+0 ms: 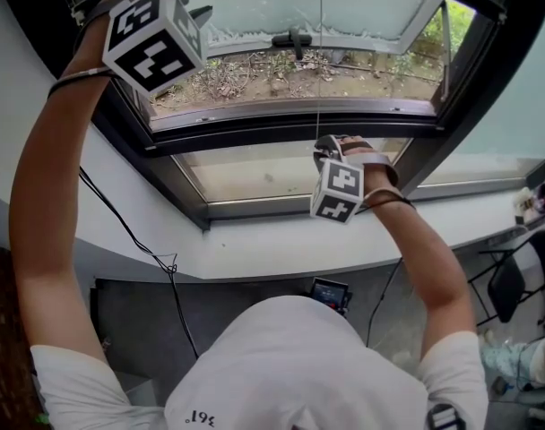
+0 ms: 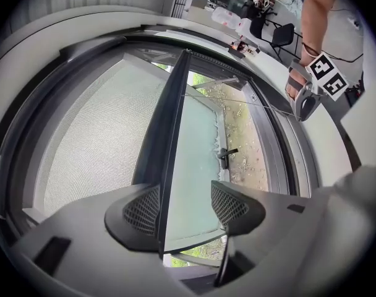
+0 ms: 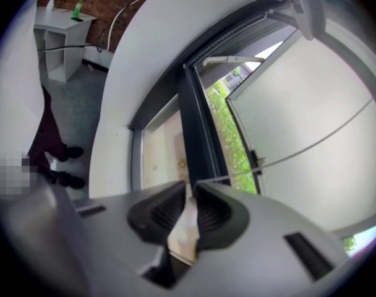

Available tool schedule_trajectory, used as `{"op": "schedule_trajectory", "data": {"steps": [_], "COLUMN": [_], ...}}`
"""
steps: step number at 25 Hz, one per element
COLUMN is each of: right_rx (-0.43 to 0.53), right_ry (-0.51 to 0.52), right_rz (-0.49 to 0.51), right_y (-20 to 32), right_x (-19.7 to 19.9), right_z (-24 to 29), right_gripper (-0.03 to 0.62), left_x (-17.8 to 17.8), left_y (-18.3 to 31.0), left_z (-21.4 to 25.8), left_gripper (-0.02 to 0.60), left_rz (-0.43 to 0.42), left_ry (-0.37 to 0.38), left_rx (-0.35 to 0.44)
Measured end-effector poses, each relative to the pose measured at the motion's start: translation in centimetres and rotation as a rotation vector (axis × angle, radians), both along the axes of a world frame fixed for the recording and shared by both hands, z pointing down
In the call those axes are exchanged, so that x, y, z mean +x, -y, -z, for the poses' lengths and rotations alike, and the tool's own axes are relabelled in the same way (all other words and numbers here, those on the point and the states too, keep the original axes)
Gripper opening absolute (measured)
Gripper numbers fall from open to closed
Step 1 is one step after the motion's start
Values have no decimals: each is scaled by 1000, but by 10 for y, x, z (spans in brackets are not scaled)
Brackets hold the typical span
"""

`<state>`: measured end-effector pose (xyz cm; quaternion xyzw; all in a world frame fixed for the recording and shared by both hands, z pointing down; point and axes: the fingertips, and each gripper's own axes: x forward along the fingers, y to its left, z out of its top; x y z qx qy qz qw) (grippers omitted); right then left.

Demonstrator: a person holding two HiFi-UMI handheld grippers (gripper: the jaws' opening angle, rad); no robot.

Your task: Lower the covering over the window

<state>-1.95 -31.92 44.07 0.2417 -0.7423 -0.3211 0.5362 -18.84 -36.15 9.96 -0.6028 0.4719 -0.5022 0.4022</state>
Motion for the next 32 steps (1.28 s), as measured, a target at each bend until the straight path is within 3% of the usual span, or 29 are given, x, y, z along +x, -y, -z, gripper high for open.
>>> {"op": "schedule_trajectory", "data": {"steps": [11,18,32], "right_rx": [-67,-96,-174], "right_ry": [19,105,114], "right_rz": [-23,-60,-74], "right_y": [-11,-12,-27], "right_x": [4,3,-3], "right_z": [-27,-33,-78], "right_gripper": [60,60,59], "left_x": [-1,-1,0], "left_y": [-2,-2,-4], "left_z": [-31,-37,-85], "left_gripper": [256,256,256], "left_rz": [5,11,11], "left_ry": [-10,-31,-37], "left_rx": [-65,-67,-126]}}
